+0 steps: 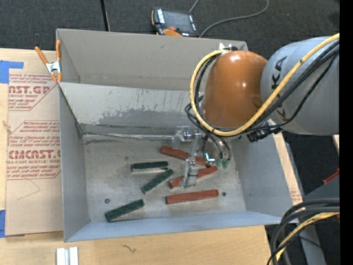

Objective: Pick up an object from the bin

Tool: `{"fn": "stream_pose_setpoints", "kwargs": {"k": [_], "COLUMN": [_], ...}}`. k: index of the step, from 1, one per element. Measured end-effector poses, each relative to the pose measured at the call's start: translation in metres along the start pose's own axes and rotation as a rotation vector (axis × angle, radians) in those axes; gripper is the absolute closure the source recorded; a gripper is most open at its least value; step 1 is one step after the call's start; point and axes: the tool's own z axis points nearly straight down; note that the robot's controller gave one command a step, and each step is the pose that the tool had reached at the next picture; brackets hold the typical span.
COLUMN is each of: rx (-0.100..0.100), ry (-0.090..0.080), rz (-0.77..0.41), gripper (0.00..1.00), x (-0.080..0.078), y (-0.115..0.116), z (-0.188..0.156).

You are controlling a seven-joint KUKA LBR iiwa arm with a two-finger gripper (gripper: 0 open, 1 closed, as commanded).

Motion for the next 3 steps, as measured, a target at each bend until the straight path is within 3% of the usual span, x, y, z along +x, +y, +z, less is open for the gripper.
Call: {"fn": "stream_pose_setpoints", "kwargs": {"k": [1,2,3], "rx": [0.0,-0.002,-0.002], "ry": [-0.005,-0.013,-0.016], "rz": [0.067,0.066,0.056], "gripper": [0.0,1.0,1.0], "x": [0.028,0.025,0.004], "y": [-0.025,-0.025,0.002], "z": [0.134,0.128,0.008]}}
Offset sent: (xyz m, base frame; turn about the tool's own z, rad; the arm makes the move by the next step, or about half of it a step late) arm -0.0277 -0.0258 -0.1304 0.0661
